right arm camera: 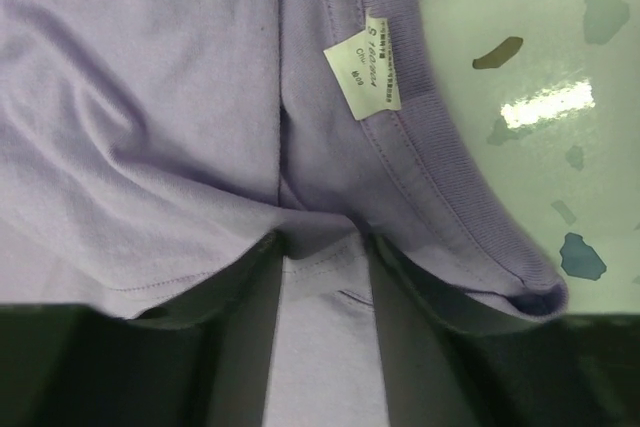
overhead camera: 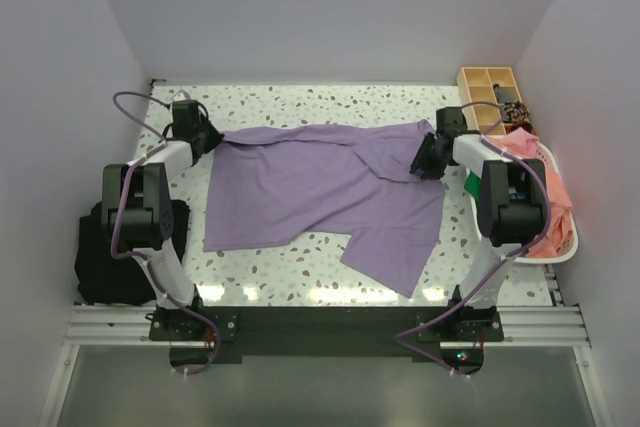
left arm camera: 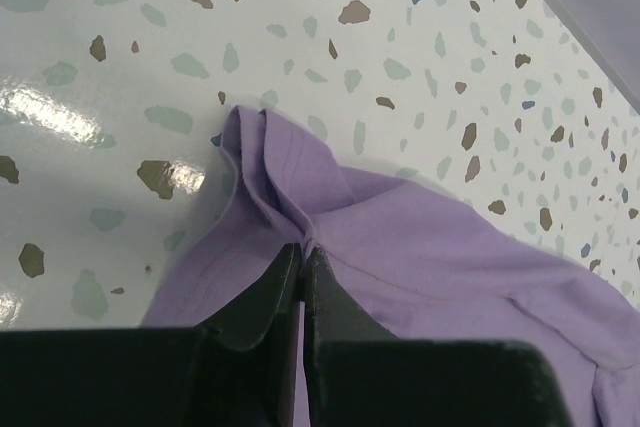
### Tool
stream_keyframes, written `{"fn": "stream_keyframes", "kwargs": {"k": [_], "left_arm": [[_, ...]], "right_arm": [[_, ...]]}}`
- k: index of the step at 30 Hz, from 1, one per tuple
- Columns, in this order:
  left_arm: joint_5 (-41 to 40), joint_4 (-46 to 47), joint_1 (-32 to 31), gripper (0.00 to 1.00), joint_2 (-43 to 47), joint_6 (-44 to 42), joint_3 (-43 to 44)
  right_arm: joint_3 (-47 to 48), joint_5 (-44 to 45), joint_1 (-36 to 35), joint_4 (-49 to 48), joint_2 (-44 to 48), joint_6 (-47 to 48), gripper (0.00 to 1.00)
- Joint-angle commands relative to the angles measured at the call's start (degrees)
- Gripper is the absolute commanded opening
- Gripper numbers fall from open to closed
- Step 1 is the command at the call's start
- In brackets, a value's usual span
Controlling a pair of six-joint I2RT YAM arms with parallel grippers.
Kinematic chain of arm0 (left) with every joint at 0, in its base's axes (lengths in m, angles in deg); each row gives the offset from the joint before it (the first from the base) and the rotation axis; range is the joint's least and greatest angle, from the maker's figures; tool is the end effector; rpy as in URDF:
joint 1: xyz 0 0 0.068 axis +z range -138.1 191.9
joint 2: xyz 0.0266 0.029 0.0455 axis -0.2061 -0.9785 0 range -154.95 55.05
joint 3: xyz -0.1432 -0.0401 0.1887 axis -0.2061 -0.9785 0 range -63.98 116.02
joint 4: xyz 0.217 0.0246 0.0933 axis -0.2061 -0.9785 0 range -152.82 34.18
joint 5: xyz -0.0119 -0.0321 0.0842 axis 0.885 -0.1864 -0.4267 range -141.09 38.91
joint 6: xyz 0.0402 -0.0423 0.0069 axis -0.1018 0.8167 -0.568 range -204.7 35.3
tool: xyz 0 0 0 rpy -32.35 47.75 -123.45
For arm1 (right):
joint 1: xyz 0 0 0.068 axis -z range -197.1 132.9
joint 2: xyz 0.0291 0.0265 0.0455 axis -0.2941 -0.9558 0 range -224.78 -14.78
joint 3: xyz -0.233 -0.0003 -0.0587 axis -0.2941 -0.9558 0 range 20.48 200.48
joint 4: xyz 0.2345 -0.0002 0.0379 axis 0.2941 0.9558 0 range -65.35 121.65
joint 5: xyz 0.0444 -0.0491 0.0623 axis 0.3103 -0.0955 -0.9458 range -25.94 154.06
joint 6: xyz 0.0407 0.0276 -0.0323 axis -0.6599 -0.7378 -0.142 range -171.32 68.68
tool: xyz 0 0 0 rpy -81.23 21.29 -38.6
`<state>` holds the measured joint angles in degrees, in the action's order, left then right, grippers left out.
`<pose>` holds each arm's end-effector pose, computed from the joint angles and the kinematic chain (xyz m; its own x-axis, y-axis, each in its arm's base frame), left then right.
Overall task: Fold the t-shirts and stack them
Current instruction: Fold the flattened tshirt in 1/3 of the way
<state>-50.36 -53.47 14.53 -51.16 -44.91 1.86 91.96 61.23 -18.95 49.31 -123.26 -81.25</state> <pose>0.3816 0.0171 0.1664 -0.4499 -0.6613 -0.6003 -0.4213 0.7498 -0.5102 0.3593 0.0137 0.1451 -0.7902 0.4730 -0.3898 0.3907 0.8787 0.2744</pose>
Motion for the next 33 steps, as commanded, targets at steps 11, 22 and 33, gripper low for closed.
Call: {"fn": "stream_keyframes", "kwargs": {"k": [11, 22, 33], "left_arm": [[-0.3, 0.7, 0.6, 0.03, 2.2, -3.4, 0.5], [-9.2, -8.2, 0.6, 0.02, 6.6, -11.7, 3.5], [-8.4, -10.3, 0.6, 0.02, 4.1, -13.0, 4.5]], "right_arm": [[-1.8, -4.7, 0.2, -3.9, 8.6, 1.3, 0.0], [1.1, 4.2, 0.2, 3.0, 19.9, 1.0, 0.0], [-1.7, 5.6, 0.4, 8.0, 19.4, 1.0, 0.0]]}}
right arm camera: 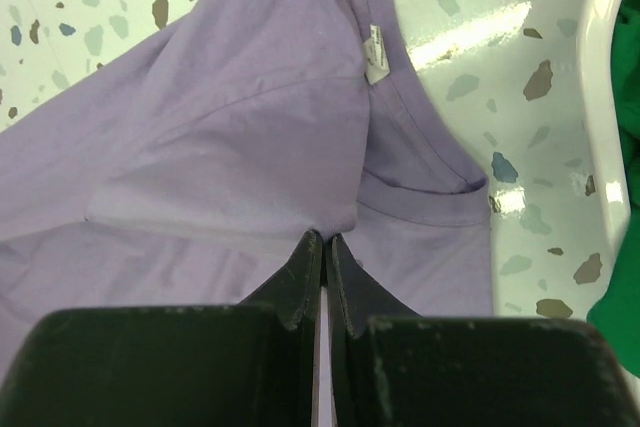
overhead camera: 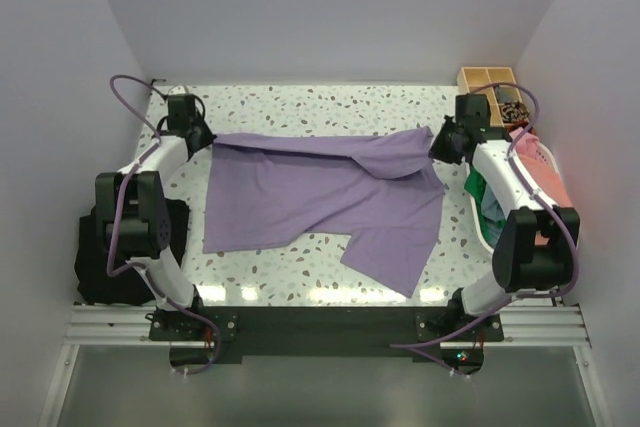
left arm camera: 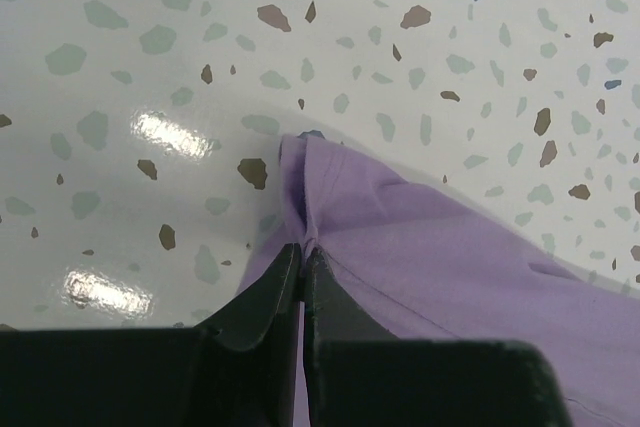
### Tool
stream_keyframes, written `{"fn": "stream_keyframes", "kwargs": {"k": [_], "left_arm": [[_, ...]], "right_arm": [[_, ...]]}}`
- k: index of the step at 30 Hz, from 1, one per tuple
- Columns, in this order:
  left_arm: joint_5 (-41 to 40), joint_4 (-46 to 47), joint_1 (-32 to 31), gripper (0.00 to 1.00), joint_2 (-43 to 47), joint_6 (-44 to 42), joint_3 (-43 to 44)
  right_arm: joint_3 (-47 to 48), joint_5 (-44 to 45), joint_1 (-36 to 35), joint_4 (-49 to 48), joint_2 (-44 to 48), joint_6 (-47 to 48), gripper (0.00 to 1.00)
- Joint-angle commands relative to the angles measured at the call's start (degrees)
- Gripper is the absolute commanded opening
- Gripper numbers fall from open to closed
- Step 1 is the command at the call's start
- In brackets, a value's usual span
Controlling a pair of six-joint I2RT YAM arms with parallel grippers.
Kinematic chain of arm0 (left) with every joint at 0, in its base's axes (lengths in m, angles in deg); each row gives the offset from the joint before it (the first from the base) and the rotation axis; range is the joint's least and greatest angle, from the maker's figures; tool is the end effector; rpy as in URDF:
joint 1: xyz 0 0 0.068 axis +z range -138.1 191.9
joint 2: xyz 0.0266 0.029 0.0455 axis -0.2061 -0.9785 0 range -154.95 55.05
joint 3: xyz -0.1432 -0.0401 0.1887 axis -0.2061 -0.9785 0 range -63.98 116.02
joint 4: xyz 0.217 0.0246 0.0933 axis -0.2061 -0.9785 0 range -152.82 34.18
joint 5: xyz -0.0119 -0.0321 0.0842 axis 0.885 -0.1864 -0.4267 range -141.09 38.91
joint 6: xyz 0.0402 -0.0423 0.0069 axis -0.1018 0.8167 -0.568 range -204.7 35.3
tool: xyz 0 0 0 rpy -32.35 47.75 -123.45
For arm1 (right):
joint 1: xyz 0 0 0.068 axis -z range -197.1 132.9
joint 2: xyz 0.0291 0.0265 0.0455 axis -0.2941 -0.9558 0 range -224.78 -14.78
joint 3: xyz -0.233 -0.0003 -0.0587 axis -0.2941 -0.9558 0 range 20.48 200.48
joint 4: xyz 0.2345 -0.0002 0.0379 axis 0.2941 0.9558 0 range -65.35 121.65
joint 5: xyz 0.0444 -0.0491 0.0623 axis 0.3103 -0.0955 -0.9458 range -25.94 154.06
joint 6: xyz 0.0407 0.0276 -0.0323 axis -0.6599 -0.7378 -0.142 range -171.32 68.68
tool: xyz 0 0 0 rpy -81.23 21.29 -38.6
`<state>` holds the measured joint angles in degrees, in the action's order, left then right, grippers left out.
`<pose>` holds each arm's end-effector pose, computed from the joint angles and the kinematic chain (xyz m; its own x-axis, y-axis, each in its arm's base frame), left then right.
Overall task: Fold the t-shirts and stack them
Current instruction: Fold the flattened tshirt in 1/3 of the way
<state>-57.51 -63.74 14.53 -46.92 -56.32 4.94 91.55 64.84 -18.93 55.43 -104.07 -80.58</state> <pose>0.3715 0.0219 0.1931 -0.5146 -0.4965 -0.6991 -0.4256 0.8557 -0.2944 0.3206 0.0096 0.2440 -0.6693 0.4675 -0.5774 0.3486 0.8839 0.3116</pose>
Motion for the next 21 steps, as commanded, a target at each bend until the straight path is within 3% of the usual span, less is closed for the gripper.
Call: {"fn": "stream_keyframes", "kwargs": {"k": [1, 4, 5, 6, 8, 9, 13, 16, 18, 20, 21], "left_arm": [[-1.1, -0.2, 0.5, 0.02, -0.8, -1.5, 1.3], [-0.6, -1.1, 0.5, 0.08, -1.7, -1.0, 1.6], [-0.8, -1.6, 0.6, 0.13, -1.8, -0.7, 1.3], [-1.7, -1.9, 0.6, 0.28, -1.9, -0.7, 1.2], [-3.5, -3.2, 0.6, 0.43, -1.7, -0.4, 1.6], [-4.0, -3.5, 0.6, 0.49, -1.7, -0.3, 1.7], [-5.0, -5.0, 0.6, 0.56, 0.0, 0.4, 3.2], [-3.0, -3.5, 0.6, 0.57, 1.9, 1.4, 3.6], [1.7, -1.3, 0.6, 0.59, 3.1, 2.3, 3.4], [8.6, 3.1, 0.5, 0.74, 2.9, 4.3, 3.1], [10.7, 4.2, 0.5, 0.74, 1.3, 5.4, 3.4]], "right_arm": [[-1.4, 2.3, 0.2, 2.2, 0.1, 0.4, 0.02], [-1.5, 2.0, 0.2, 3.7, -0.6, 1.0, 0.08], [-1.6, 2.3, 0.2, 4.5, -0.8, 1.2, 0.15], [-1.5, 2.8, 0.2, 5.2, -1.0, 1.4, 0.23], [-1.4, 6.9, 0.2, 6.6, -0.4, 1.6, 0.41], [-1.3, 7.9, 0.2, 7.0, 0.1, 1.7, 0.43], [-0.7, 11.4, 0.2, 7.0, 4.7, 1.7, 0.46], [-0.8, 6.7, 0.2, 1.9, 5.4, 3.0, 0.46], [0.9, 1.7, 0.2, -0.9, 3.4, 2.7, 0.46], [4.1, -0.9, 0.2, -2.7, -2.5, 2.0, 0.46], [4.9, -5.0, 0.2, -3.3, -4.8, 1.4, 0.46]]}}
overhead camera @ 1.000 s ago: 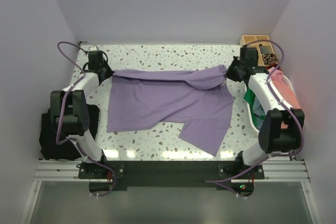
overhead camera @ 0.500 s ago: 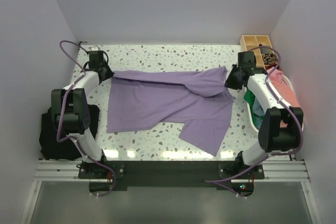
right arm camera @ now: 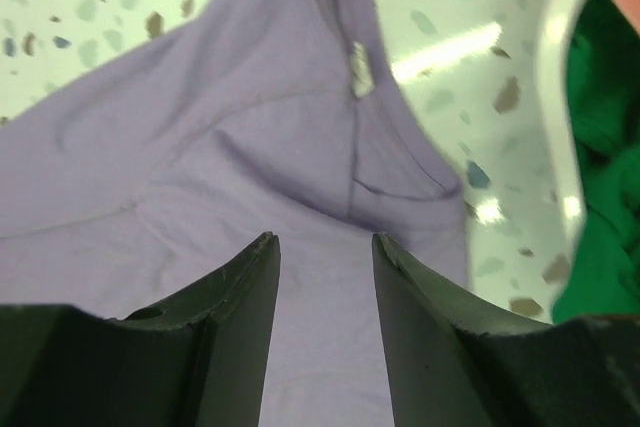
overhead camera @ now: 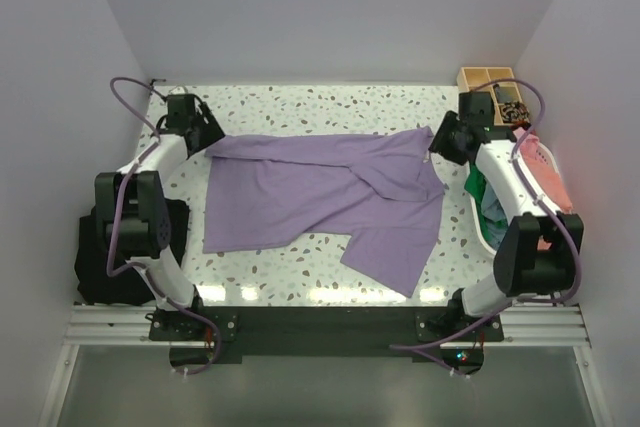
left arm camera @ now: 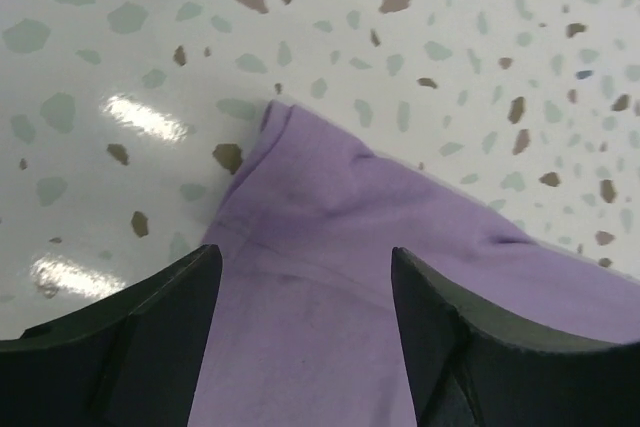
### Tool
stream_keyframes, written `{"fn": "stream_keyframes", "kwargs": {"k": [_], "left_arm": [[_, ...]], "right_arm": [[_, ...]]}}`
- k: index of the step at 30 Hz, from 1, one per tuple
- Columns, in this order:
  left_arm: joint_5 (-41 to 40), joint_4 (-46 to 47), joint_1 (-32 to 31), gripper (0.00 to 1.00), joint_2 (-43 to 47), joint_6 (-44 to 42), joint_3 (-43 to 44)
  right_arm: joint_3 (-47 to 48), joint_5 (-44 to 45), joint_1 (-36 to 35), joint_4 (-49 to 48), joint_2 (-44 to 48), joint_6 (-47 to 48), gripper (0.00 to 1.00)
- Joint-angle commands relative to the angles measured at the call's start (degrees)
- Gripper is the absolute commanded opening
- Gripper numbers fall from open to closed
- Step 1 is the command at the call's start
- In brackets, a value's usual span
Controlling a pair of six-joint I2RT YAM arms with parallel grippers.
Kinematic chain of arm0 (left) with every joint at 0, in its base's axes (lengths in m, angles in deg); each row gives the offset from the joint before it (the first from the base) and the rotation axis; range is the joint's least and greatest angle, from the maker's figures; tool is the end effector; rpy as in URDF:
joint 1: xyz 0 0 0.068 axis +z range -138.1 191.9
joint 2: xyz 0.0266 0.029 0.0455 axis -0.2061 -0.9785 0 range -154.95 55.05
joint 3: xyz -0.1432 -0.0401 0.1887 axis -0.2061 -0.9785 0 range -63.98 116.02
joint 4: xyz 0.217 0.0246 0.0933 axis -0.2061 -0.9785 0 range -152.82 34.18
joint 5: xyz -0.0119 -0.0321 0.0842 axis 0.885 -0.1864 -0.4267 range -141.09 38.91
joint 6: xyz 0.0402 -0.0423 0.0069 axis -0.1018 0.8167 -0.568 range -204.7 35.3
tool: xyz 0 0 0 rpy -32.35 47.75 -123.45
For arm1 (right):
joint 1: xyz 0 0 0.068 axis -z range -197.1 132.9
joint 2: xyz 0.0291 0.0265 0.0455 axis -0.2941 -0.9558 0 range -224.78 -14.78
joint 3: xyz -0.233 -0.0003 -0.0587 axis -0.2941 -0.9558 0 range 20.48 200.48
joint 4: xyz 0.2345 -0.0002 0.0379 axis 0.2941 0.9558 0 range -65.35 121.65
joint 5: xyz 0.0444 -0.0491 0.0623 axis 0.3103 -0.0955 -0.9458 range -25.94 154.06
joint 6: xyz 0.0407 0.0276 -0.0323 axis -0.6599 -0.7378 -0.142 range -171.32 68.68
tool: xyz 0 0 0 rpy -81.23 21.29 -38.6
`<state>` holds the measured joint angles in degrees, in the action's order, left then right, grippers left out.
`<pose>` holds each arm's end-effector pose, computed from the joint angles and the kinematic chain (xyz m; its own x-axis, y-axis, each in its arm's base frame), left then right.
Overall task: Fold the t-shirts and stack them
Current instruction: Fold the flattened tshirt in 1/3 of the way
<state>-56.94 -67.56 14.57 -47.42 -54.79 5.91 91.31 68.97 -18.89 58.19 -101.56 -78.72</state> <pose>0.3694 0.0217 0.1894 -0.5456 -0.5220 -0.6556 -0.4513 0.8422 -0.2950 0.3100 0.0060 0.2521 -0.6634 0.4379 -0.6067 0.3714 0.8966 0.2410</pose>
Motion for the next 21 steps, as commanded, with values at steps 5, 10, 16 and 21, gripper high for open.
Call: {"fn": "stream_keyframes", "kwargs": {"k": [5, 10, 16, 21], "left_arm": [[20.3, 12.9, -0.9, 0.67, -6.1, 4.3, 6.0], [24.9, 21.4, -1.4, 0.65, -10.0, 8.1, 2.9], [22.4, 19.0, -1.4, 0.64, -13.8, 6.1, 4.9], [17.2, 20.4, -1.1, 0.64, -13.9, 3.6, 4.0]], "right_arm": [[9.8, -15.2, -0.1, -13.1, -18.0, -2.9, 0.45], [14.9, -19.7, -0.2, -14.8, -27.0, -3.5, 0.44], [15.7, -17.8, -0.2, -14.0, -31.8, -3.0, 0.44], [17.5, -10.2, -0.2, -6.7, -34.8, -2.8, 0.44]]}}
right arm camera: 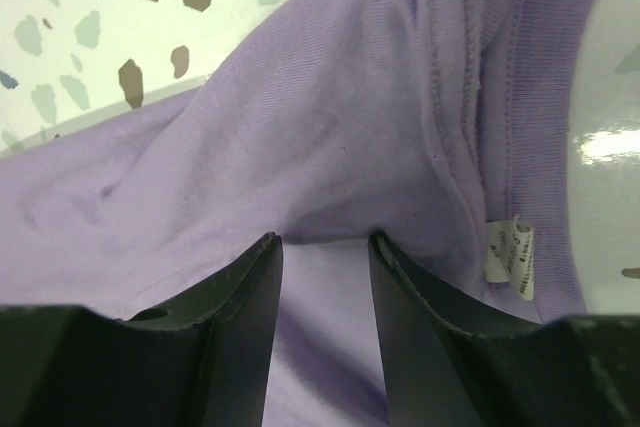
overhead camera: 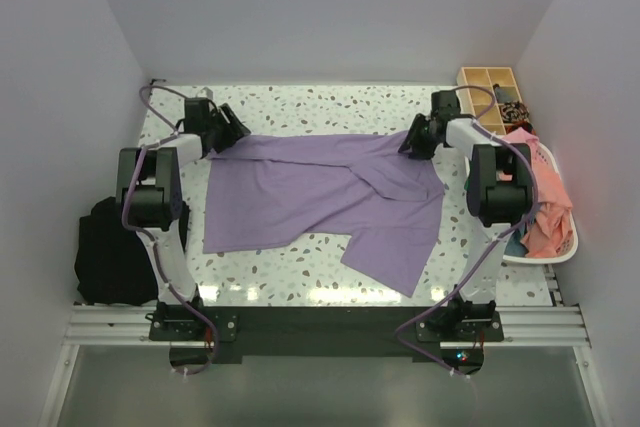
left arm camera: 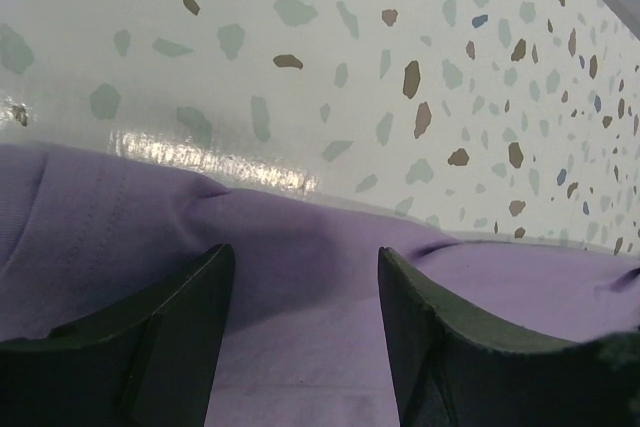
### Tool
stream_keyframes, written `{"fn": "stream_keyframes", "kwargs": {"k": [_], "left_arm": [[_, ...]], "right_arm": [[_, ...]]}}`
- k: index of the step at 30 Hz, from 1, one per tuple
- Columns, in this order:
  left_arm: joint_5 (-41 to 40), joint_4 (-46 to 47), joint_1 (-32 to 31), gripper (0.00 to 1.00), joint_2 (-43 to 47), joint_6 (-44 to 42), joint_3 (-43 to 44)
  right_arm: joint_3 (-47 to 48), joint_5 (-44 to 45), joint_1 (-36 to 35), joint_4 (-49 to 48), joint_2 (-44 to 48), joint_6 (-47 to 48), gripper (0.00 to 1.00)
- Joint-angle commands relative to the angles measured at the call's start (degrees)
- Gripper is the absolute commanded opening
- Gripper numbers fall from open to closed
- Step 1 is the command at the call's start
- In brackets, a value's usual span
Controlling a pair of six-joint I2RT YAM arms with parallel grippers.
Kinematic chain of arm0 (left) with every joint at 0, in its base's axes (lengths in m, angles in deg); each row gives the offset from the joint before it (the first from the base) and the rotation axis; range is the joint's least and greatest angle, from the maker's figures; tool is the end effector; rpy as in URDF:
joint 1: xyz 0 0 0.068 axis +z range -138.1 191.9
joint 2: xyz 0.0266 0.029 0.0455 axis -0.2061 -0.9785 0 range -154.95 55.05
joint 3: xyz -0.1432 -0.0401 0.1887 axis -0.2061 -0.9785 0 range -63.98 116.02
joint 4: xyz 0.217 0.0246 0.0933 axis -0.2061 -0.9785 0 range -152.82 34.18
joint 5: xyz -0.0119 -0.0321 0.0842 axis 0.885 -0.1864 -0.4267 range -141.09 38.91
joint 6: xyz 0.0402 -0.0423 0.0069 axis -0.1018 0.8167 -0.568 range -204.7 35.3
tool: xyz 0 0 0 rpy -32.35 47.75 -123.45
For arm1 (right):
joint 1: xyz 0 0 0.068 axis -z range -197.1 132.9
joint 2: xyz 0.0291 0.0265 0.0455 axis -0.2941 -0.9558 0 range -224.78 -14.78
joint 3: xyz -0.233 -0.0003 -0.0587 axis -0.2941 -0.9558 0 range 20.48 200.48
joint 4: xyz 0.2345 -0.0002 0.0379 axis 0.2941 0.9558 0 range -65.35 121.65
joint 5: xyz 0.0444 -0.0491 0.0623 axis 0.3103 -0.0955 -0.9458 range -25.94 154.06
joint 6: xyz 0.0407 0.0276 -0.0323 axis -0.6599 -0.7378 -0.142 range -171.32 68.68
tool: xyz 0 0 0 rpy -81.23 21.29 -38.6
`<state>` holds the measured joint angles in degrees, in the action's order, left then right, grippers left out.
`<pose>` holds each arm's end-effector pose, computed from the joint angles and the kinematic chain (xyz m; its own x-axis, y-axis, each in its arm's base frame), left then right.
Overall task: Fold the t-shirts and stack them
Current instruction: Fold the flattened tshirt in 1/3 of the way
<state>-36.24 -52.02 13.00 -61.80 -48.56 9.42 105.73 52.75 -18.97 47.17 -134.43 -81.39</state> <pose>0.4132 -0.0029 0.1381 -0.6207 -0.5821 -0.5253 -0.2319 0.7763 -0.5862 0.4114 0.0218 0.1420 -0.7944 0.4656 -0.3901 0.2993 0.8589 0.4156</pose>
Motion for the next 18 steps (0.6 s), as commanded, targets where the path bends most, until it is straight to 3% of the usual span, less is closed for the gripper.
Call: {"fn": "stream_keyframes", "kwargs": {"k": [1, 6, 18], "left_arm": [[-5.5, 4.5, 0.4, 0.64, 0.2, -3.1, 0.7], [-10.5, 2.2, 1.3, 0.64, -1.0, -5.6, -0.6], [-11.7, 0.9, 4.3, 0.64, -4.0, -4.9, 0.8]], "right_arm": [[4.2, 7.7, -0.1, 5.9, -2.9, -0.3, 0.45], [4.3, 14.4, 0.5, 8.8, -4.6, -0.9, 0.45], [6.3, 16.0, 1.7, 9.6, -7.0, -0.6, 0.45]]}}
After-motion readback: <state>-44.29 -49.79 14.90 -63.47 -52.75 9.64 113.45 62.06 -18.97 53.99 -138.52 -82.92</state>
